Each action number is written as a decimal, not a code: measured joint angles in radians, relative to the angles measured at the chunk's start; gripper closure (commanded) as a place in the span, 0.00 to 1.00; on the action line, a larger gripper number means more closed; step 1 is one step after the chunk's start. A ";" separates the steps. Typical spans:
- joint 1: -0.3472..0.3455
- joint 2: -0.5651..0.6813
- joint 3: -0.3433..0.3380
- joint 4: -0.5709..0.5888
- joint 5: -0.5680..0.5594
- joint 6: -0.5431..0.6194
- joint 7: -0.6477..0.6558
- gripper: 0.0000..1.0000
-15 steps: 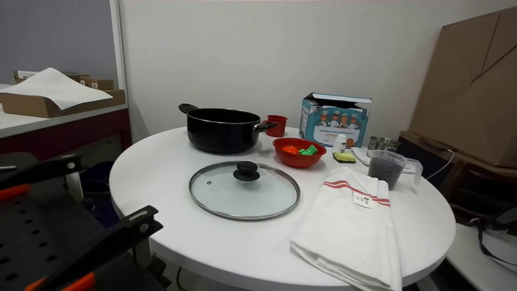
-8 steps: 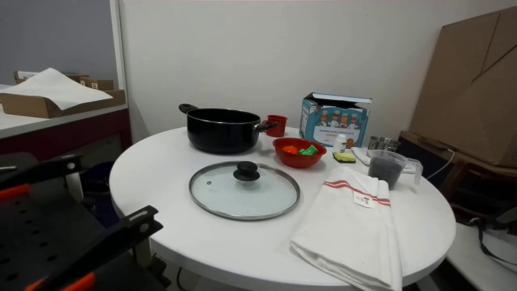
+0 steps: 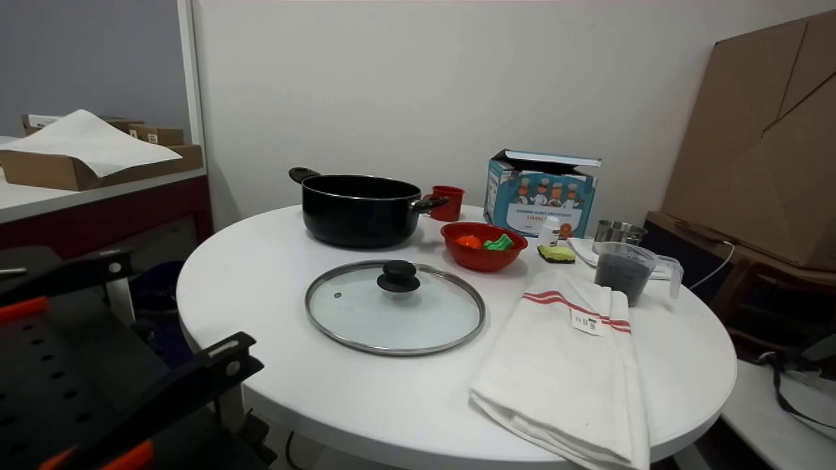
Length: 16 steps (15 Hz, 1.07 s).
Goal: Pick the items in the bowl and put it in the pot
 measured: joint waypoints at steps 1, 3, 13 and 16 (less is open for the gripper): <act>0.002 0.065 0.003 0.036 0.009 0.014 0.000 0.00; 0.005 0.189 0.011 0.114 0.031 0.037 0.000 0.00; 0.011 0.797 0.064 0.559 0.095 0.147 0.014 0.00; 0.030 0.966 0.078 0.677 0.096 0.210 0.035 0.00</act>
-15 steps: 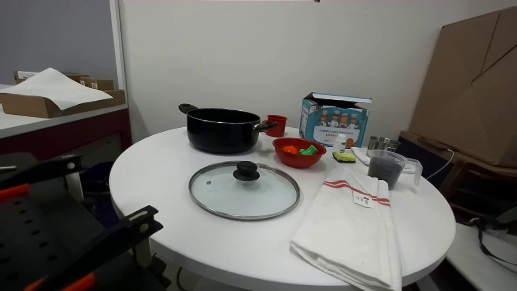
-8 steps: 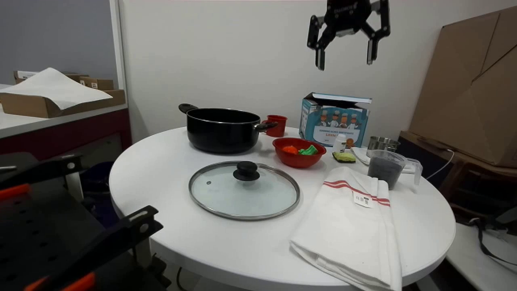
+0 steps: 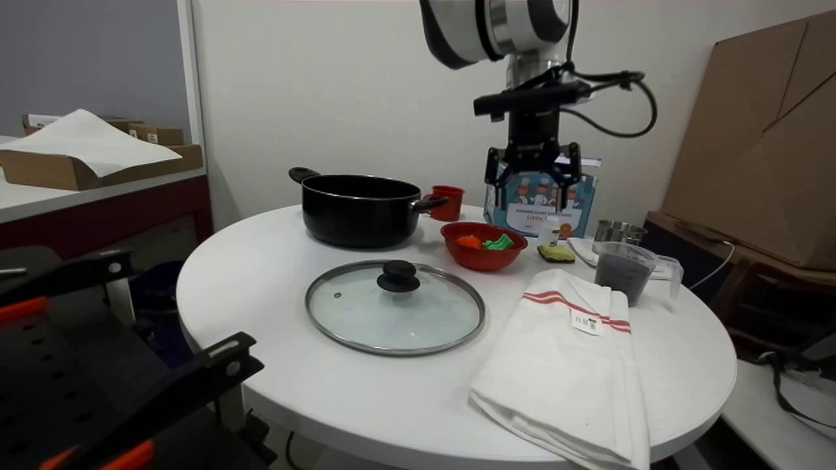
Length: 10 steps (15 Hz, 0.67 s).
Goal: Pick the items in the bowl and put it in the pot
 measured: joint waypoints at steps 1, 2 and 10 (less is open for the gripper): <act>0.009 0.052 0.007 0.041 0.003 0.009 0.005 0.00; 0.019 0.100 0.014 0.082 0.007 0.011 0.009 0.00; 0.065 0.256 0.026 0.305 0.042 0.003 0.014 0.00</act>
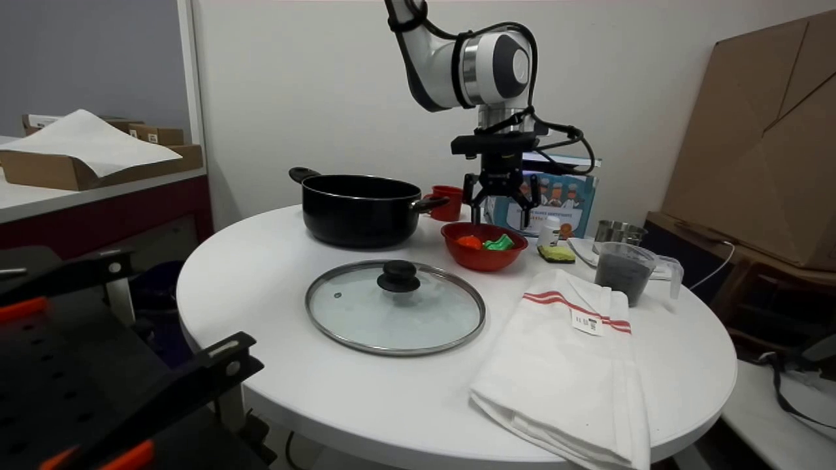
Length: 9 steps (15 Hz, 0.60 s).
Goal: Pick the items in the bowl and put it in the pot
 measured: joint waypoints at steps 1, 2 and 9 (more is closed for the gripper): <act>-0.005 0.009 0.000 0.015 0.007 -0.006 0.000 0.00; -0.010 0.018 0.000 0.029 0.016 -0.015 0.000 0.00; -0.037 0.074 0.000 0.098 0.055 -0.072 0.000 0.00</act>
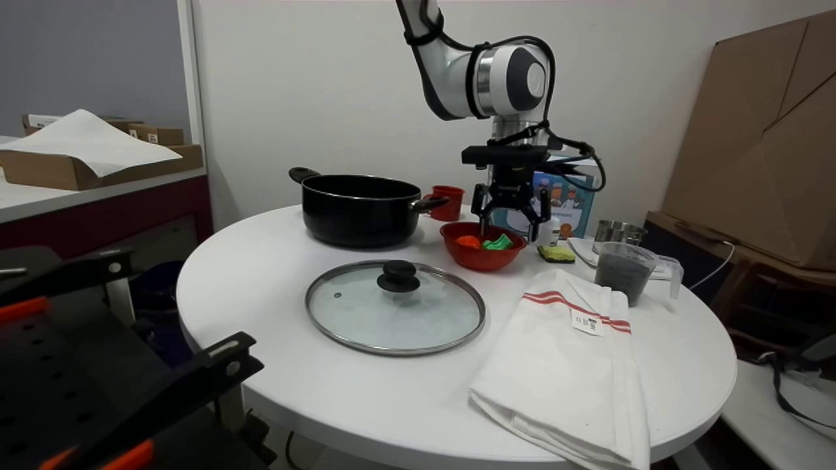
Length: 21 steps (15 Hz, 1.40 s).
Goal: Pick the items in the bowl and put it in the pot
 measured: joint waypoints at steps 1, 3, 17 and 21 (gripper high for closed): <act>0.000 0.005 0.001 0.008 0.002 -0.006 0.000 0.00; 0.001 0.012 0.003 0.021 0.005 -0.016 0.000 0.00; 0.008 0.007 0.028 0.061 0.026 -0.041 0.004 0.00; 0.008 0.007 0.043 0.061 0.058 -0.082 0.008 0.00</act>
